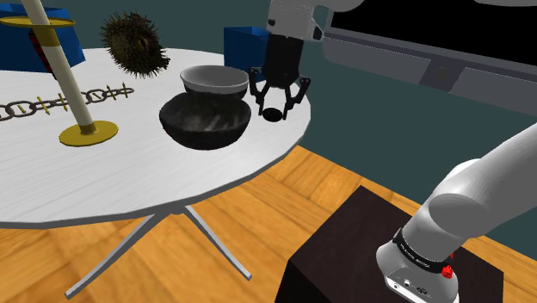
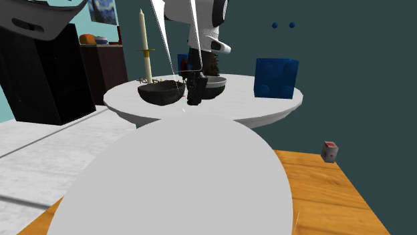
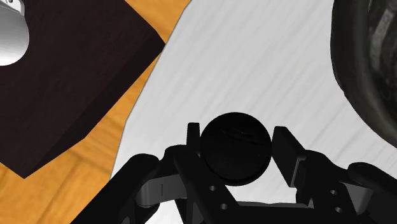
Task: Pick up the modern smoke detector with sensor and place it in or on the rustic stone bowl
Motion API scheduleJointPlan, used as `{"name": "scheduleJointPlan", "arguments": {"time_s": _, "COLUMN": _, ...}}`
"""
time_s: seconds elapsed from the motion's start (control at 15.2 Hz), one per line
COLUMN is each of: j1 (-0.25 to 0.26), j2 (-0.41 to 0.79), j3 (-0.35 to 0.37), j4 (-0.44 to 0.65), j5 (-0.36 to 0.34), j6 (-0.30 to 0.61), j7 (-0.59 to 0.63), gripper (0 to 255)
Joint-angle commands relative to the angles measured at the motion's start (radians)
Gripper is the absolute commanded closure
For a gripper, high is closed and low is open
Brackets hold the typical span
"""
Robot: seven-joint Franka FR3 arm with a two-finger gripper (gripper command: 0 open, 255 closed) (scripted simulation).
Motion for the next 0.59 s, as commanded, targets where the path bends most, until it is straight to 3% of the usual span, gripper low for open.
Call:
{"name": "scheduleJointPlan", "arguments": {"time_s": 0.0, "j1": -0.001, "j2": 0.002, "j3": -0.002, "j4": 0.030, "j5": -0.003, "j6": -0.028, "j7": 0.006, "gripper": 255}}
{"name": "scheduleJointPlan", "arguments": {"time_s": 0.53, "j1": -0.006, "j2": 0.019, "j3": -0.009, "j4": 0.152, "j5": -0.013, "j6": -0.131, "j7": 0.030, "gripper": 255}}
